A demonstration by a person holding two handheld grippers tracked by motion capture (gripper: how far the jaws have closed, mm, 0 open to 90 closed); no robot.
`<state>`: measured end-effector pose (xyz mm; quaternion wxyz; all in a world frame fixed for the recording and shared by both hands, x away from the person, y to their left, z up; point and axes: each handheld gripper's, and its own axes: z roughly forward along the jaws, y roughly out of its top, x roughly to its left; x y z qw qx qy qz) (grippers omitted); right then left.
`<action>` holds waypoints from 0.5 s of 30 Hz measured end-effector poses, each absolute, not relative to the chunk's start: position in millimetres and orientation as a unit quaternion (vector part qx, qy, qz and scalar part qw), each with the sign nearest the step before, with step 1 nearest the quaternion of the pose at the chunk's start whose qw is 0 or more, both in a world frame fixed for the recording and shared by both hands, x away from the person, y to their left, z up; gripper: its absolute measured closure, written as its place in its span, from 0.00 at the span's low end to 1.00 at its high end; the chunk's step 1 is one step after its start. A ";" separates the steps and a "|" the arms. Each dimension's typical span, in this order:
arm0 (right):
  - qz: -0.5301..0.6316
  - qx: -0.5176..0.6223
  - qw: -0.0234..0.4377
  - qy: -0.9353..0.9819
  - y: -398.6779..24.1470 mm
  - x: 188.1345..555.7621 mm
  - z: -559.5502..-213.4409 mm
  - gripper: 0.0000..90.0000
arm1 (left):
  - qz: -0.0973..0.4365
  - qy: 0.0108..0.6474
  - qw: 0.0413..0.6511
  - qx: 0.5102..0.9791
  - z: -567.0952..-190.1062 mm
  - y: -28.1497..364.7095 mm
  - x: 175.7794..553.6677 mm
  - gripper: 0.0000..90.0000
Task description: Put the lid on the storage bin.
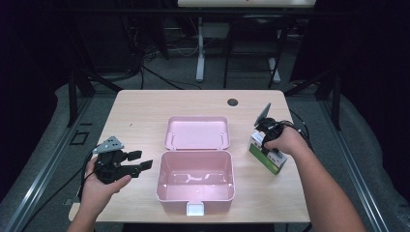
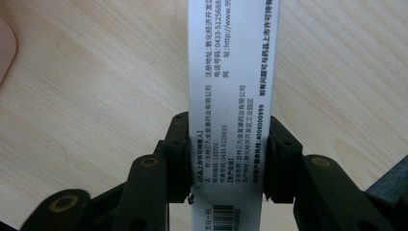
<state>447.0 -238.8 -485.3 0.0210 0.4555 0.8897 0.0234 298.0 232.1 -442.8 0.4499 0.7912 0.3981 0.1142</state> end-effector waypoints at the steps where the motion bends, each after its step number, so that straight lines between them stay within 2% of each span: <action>1: 0.023 0.455 0.022 0.890 -238.6 446.9 -485.2 0.68 | 0.115 0.398 0.450 0.791 -442.9 232.1 298.0 0.45; 15: 0.022 0.457 0.022 0.889 -239.4 445.7 -484.3 0.68 | 0.114 0.399 0.450 0.791 -444.1 231.5 298.5 0.45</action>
